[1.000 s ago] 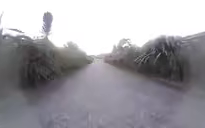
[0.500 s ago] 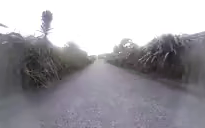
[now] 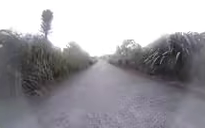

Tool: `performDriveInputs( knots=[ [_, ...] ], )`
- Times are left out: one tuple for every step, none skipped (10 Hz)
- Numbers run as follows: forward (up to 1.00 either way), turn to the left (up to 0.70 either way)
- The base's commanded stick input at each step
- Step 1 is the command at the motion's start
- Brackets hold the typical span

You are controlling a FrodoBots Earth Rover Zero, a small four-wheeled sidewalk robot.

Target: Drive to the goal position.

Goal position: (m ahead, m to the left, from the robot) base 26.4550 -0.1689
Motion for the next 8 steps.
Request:
performDriveInputs(
  knots=[
    [0.85,0.00],
    [0.85,0.00],
    [0.85,-0.34],
    [0.85,-0.34],
    [0.85,-0.34],
    [0.85,-0.32],
    [0.85,-0.21],
    [0.85,-0.11]
  ],
)
